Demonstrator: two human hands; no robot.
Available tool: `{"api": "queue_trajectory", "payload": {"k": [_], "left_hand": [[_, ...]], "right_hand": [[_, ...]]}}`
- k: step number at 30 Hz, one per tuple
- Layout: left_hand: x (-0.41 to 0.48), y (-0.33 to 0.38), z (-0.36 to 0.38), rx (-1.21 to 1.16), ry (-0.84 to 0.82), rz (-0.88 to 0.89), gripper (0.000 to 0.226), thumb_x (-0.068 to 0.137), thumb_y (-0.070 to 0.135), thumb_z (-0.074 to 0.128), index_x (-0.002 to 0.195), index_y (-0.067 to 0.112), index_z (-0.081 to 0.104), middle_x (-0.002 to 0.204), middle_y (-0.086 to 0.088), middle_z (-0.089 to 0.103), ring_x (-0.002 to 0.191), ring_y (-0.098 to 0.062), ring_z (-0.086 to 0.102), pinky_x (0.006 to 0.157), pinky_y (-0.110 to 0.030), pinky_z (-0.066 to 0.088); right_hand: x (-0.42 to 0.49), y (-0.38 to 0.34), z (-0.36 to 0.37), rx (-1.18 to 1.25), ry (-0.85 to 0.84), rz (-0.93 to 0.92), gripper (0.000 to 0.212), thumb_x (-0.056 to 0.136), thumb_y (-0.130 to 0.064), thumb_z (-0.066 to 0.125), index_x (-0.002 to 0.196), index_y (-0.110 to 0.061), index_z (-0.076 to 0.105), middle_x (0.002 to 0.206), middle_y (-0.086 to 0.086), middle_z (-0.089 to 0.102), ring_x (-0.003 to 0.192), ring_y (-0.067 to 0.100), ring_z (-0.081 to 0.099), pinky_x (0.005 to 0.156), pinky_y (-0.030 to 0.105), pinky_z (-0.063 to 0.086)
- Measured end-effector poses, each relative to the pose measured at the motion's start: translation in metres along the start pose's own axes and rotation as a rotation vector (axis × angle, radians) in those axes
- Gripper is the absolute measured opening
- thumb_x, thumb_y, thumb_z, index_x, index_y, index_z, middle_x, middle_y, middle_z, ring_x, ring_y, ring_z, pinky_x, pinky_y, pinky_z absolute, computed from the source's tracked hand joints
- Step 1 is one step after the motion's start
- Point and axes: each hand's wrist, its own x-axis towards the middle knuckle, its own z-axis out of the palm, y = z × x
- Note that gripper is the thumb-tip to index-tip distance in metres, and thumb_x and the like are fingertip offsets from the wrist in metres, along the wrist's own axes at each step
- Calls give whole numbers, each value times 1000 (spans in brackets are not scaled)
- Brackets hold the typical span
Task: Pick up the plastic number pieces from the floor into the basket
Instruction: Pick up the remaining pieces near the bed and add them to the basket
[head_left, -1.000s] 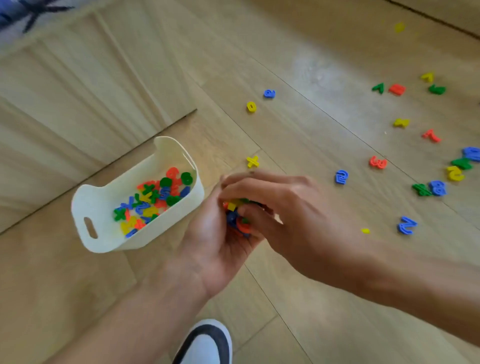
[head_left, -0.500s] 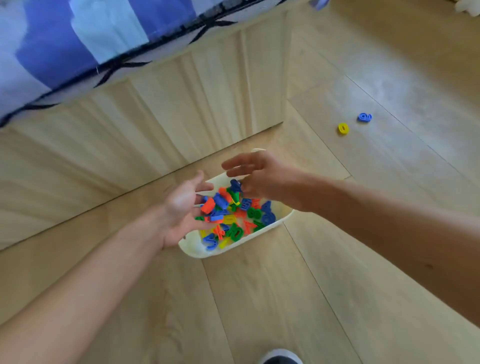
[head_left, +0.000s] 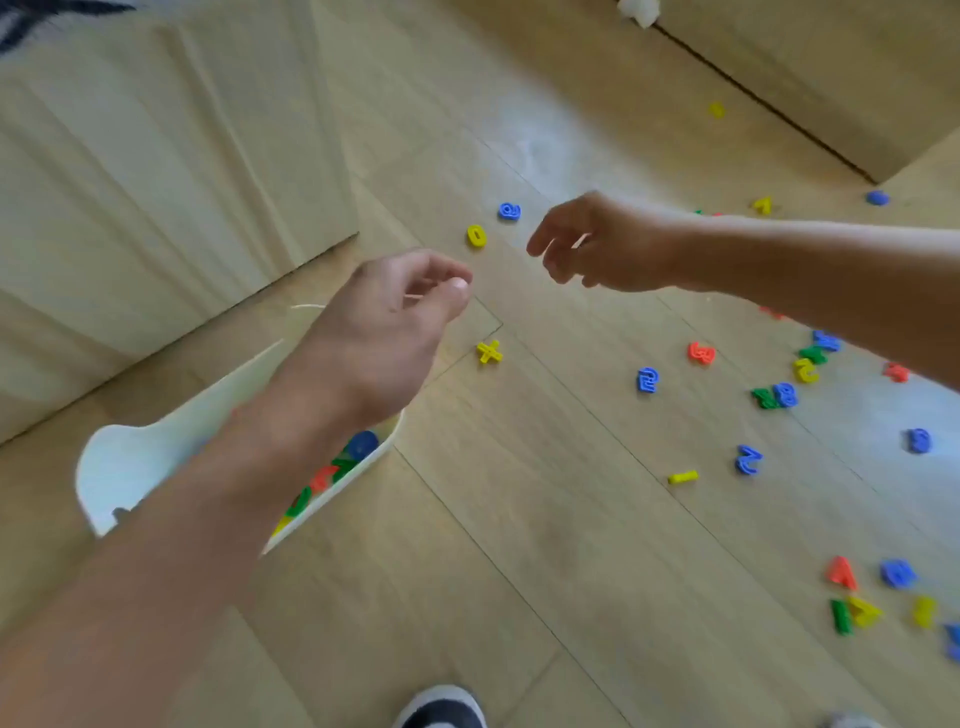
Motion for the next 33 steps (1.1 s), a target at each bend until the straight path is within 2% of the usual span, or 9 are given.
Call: {"api": "queue_trajectory", "payload": {"k": [2, 5, 8, 11, 13, 18, 22, 28, 33], "left_hand": [[28, -5, 39, 192, -57, 18, 25, 88, 35, 54, 106, 24, 68, 102, 4, 69, 98, -14, 63, 85, -28, 49], [71, -37, 86, 605, -127, -23, 28, 93, 24, 50, 117, 17, 63, 120, -9, 62, 110, -29, 58, 89, -33, 47], [100, -70, 109, 938, -167, -109, 36, 91, 18, 48, 127, 15, 55, 133, -15, 49, 124, -36, 45, 98, -42, 43], [111, -89, 118, 1097, -121, -145, 34, 89, 16, 48, 123, 15, 52, 130, -16, 41, 123, -38, 39, 91, -46, 44], [114, -97, 123, 1165, -87, -69, 28, 89, 15, 50, 117, 13, 53, 123, -17, 42, 117, -39, 43, 86, -46, 46], [120, -106, 135, 1203, -51, 120, 14, 89, 10, 53, 103, 8, 57, 108, -20, 51, 100, -43, 55, 78, -45, 49], [117, -104, 143, 1081, -68, 209, 11, 85, 11, 54, 94, 10, 60, 98, -14, 58, 93, -39, 58, 76, -41, 46], [108, -70, 205, 753, -266, 396, 34, 76, 15, 63, 110, 19, 59, 103, -1, 57, 81, -17, 55, 75, -34, 48], [118, -57, 264, 825, -342, 495, 43, 82, 13, 61, 124, 17, 53, 119, -5, 52, 97, -29, 60, 80, -39, 48]], "right_hand": [[-17, 34, -1, -79, -21, 44, 28, 91, -2, 57, 113, -17, 67, 90, -2, 68, 76, 15, 62, 70, 26, 50], [-43, 83, 14, -155, -69, 85, 27, 92, -8, 60, 116, -19, 65, 89, -14, 66, 90, 19, 67, 83, 32, 53], [-68, 131, 37, -177, -107, 131, 29, 91, -14, 66, 119, -19, 64, 102, -7, 66, 98, 20, 66, 91, 38, 53], [-90, 172, 60, -235, -110, 157, 35, 87, -18, 71, 121, -20, 62, 110, -4, 62, 99, 19, 64, 90, 38, 52], [-101, 194, 74, -312, -114, 140, 37, 85, -23, 72, 121, -23, 60, 114, -4, 59, 99, 15, 61, 85, 37, 52], [-115, 232, 107, -362, -37, 58, 24, 86, -30, 66, 109, -30, 58, 111, -12, 55, 104, 14, 57, 77, 37, 51], [-115, 248, 121, -324, 45, -57, 9, 90, -28, 61, 99, -27, 61, 101, -9, 56, 99, 17, 57, 75, 33, 47], [-120, 266, 116, -56, 269, -56, 24, 87, -19, 69, 109, -27, 62, 87, -15, 57, 79, 8, 56, 68, 27, 48], [-131, 299, 98, 51, 450, 63, 32, 83, -21, 75, 108, -33, 59, 77, -17, 58, 76, 5, 58, 66, 27, 44]]}}
